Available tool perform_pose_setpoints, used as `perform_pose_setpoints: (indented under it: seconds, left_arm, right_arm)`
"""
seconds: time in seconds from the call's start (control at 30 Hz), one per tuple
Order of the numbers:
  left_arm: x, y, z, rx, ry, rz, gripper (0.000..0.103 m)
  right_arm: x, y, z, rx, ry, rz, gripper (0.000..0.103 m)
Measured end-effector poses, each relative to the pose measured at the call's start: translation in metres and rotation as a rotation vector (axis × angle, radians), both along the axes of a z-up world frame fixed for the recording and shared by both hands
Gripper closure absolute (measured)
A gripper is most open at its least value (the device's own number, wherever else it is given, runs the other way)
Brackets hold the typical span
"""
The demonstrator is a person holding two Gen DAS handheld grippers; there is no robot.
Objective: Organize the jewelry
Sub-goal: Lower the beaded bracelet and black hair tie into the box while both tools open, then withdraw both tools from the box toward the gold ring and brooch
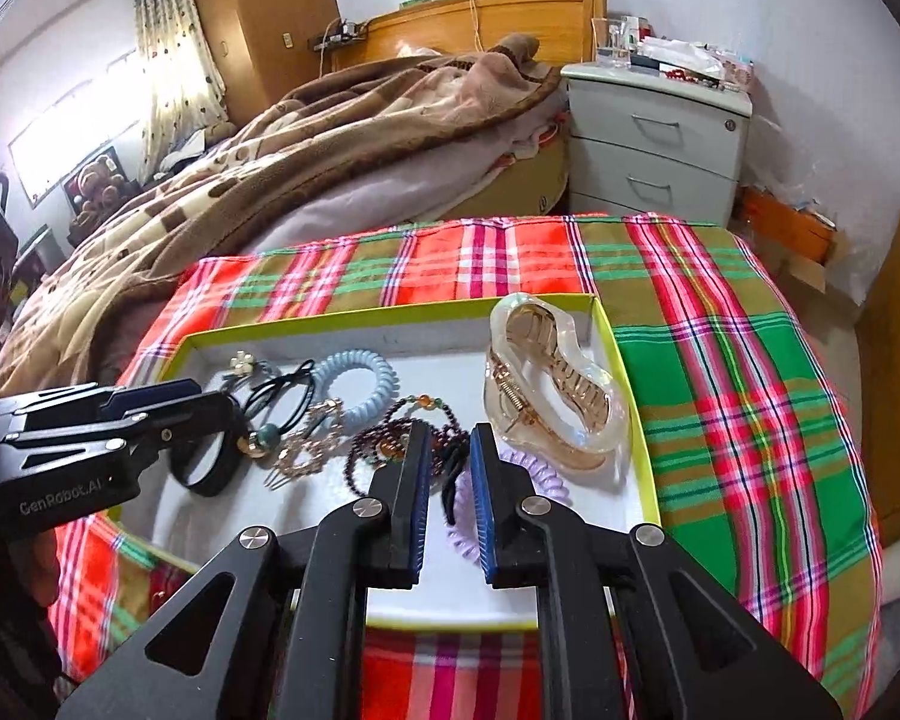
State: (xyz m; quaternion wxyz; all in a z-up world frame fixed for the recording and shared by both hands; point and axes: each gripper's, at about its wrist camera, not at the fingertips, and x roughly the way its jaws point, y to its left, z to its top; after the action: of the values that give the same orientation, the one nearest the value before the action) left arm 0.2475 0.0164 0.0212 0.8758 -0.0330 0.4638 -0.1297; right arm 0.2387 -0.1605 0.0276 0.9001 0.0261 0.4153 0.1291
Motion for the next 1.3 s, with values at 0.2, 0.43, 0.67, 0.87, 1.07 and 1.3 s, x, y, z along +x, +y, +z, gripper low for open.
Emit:
perform_pose_setpoints:
  seconds: [0.2, 0.43, 0.67, 0.87, 1.07, 1.3]
  left_arm:
    - [-0.032, 0.004, 0.011, 0.008, -0.033, 0.017, 0.067]
    - [-0.070, 0.013, 0.018, 0.037, -0.060, 0.061, 0.065]
    - [-0.106, 0.034, 0.010, 0.022, -0.052, 0.114, 0.063]
    - [-0.126, 0.057, -0.002, 0.011, -0.024, 0.168, 0.063]
    - [-0.139, 0.071, -0.010, 0.004, -0.012, 0.203, 0.062]
    - [-0.147, 0.078, -0.016, -0.008, 0.002, 0.210, 0.062]
  right_arm:
    - [-0.023, 0.004, 0.011, 0.017, -0.030, 0.016, 0.082]
    - [-0.061, 0.020, 0.019, 0.035, -0.063, 0.091, 0.071]
    - [-0.093, 0.042, 0.011, 0.054, -0.043, 0.218, 0.065]
    - [-0.108, 0.057, -0.006, 0.050, -0.007, 0.304, 0.062]
    - [-0.111, 0.066, -0.018, 0.048, 0.033, 0.342, 0.061]
    - [-0.107, 0.081, -0.030, 0.018, 0.063, 0.368, 0.061]
